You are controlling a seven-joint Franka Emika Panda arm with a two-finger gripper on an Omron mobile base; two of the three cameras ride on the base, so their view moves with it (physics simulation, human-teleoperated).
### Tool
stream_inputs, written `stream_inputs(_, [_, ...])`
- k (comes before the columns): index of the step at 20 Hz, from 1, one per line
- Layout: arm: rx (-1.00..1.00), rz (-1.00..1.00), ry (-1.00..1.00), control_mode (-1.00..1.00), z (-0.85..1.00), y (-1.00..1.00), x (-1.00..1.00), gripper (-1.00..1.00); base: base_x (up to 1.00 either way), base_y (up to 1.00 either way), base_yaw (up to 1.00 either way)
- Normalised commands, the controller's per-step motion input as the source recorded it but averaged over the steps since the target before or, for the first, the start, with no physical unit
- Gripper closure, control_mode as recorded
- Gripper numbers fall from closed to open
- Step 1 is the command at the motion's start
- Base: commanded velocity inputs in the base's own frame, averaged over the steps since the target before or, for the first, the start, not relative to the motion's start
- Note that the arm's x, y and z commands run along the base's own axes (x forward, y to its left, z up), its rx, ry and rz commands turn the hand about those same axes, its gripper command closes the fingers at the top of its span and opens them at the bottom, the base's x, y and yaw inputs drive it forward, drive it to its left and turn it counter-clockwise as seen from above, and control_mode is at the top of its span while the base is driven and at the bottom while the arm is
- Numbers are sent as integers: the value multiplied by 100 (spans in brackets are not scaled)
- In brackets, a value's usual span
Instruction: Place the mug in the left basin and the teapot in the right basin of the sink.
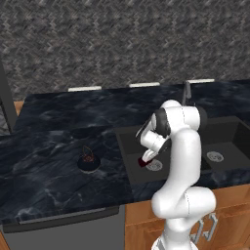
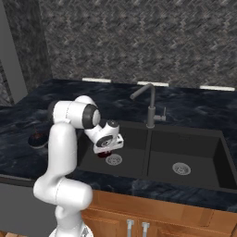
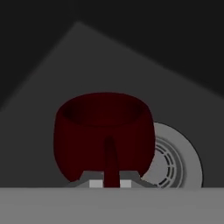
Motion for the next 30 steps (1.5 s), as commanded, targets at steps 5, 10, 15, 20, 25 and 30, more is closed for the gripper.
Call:
stream_inputs(5, [0, 6, 0, -100, -29, 0, 8, 100, 0, 0, 0])
stream_inputs(10, [0, 6, 0, -100, -37, 0, 1, 100, 0, 0, 0])
stream_inputs(15, [0, 4, 0, -100, -48, 0, -4, 100, 0, 0, 0])
stream_inputs(20, [0, 2, 0, -100, -49, 0, -10, 100, 0, 0, 0])
stream_inputs(25, [0, 0, 0, -100, -47, 6, -3, 100, 0, 0, 0])
stream_inputs(30, [0, 0, 0, -100, -54, 19, -10, 100, 0, 0, 0])
